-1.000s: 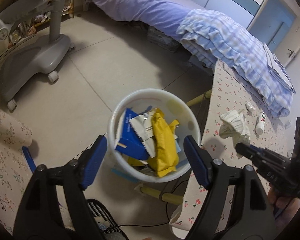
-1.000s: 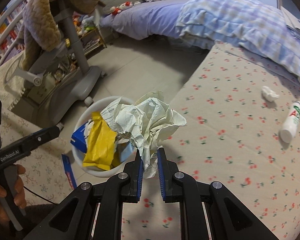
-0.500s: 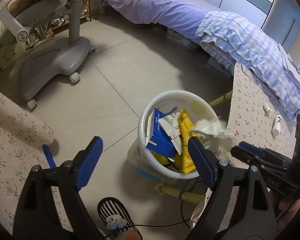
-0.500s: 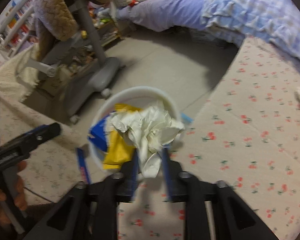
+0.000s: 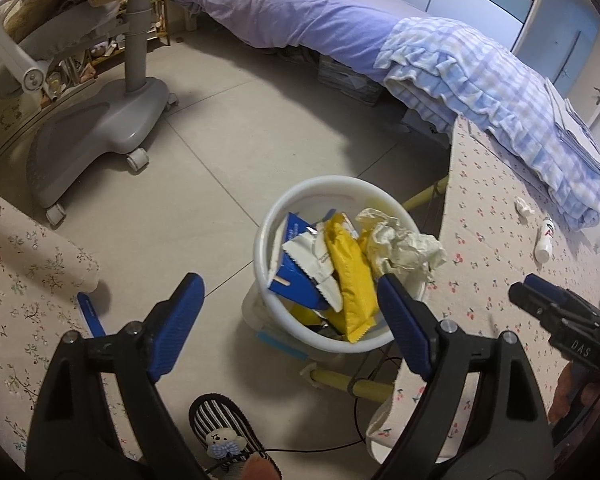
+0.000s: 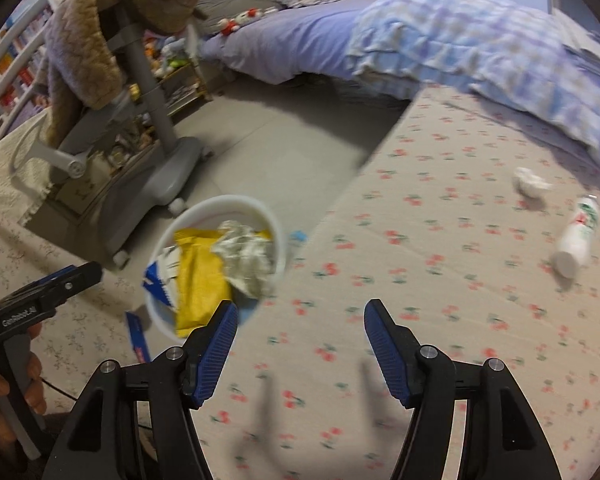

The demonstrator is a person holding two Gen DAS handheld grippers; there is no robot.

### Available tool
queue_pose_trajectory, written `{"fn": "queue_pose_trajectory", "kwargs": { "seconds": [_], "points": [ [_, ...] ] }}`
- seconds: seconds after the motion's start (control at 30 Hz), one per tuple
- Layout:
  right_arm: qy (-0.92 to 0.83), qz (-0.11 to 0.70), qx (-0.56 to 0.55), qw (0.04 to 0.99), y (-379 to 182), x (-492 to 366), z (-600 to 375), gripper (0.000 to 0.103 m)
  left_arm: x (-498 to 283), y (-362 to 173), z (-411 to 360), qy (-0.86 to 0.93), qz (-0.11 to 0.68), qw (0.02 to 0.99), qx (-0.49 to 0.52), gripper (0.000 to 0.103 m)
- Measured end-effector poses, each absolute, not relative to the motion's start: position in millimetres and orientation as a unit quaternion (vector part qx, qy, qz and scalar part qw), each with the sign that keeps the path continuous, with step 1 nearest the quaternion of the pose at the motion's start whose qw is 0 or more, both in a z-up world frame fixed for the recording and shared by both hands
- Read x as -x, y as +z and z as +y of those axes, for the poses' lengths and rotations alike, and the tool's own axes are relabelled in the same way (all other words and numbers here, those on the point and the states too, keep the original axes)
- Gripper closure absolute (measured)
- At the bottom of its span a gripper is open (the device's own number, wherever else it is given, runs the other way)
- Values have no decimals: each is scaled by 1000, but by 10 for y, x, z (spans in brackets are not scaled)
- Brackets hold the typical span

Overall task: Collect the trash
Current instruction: 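Move the right tool to the white AD milk bottle and grasp it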

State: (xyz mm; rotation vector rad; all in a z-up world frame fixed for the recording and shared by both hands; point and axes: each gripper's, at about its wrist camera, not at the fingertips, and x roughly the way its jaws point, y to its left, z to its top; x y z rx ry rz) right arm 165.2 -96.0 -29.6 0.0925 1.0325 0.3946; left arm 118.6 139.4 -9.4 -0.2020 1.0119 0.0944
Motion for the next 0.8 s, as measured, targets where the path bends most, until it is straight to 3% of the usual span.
{"fn": "queue_pose_trajectory", "kwargs": {
  "seconds": [0.1,0.8],
  "points": [
    [160,489,-44,856,-258,-1605,-1182,34,-1186,-88,1309,43,481,872,85,6],
    [16,480,-100,871,-148,-1614,-2675,29,-1436,-16,380,1,479,876,51,5]
  ]
}}
